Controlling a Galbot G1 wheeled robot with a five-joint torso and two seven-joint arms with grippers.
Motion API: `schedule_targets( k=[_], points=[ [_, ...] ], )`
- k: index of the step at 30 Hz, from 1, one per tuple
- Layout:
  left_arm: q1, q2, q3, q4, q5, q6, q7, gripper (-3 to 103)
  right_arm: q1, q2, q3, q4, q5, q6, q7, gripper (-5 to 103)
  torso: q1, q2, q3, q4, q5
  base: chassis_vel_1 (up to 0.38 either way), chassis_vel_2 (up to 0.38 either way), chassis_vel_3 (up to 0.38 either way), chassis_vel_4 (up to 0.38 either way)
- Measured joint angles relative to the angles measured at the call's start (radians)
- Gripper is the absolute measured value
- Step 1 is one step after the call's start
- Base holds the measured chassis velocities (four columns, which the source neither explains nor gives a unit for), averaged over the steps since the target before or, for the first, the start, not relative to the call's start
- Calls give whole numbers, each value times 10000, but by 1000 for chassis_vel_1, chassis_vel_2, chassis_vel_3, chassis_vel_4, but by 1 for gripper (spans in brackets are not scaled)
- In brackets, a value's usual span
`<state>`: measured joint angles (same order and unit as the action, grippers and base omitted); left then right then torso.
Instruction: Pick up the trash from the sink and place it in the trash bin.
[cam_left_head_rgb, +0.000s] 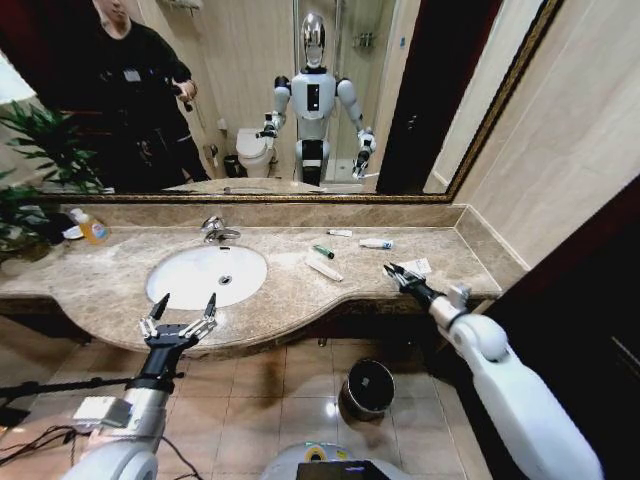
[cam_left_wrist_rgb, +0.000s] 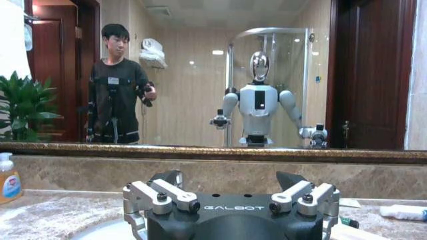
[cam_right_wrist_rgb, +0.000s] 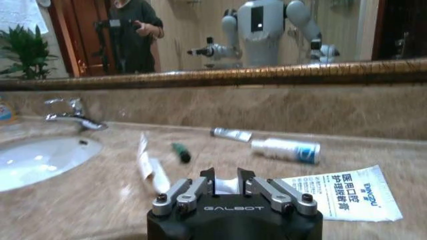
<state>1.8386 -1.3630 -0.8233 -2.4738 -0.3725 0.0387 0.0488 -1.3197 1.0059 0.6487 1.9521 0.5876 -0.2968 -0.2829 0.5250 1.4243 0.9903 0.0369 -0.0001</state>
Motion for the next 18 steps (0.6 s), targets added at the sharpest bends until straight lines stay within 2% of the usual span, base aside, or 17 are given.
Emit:
schedule_targets(
  k=[3, 7, 11, 16, 18],
  points=[
    [0, 2, 0, 0, 0, 0, 0, 100, -809, 212, 296, 273, -186, 209, -56, 20, 0, 0, 1, -2, 3, 0, 0, 0, 0],
    [0, 0, 0, 0, 0, 0, -1, 100, -2360, 984, 931, 665, -678, 742, -346, 20, 0, 0, 0, -2, 0, 0, 0, 0, 0],
    [0, 0, 0, 0, 0, -1, -1, 100, -3041, 1522, 1025, 593, -1177, 1209, -519, 20, -1, 0, 0, -2, -1, 0, 0, 0, 0],
    [0, 0, 0, 0, 0, 0, 0, 100, -3157, 1958, 847, -29, -1731, 1556, -627, 20, 0, 0, 0, -2, 1, 0, 0, 0, 0],
    [0, 1, 0, 0, 0, 0, 0, 100, -2961, 2223, 661, -877, -2114, 1745, -766, 20, 0, 0, 1, -2, 1, 0, 0, 0, 0]
  ],
)
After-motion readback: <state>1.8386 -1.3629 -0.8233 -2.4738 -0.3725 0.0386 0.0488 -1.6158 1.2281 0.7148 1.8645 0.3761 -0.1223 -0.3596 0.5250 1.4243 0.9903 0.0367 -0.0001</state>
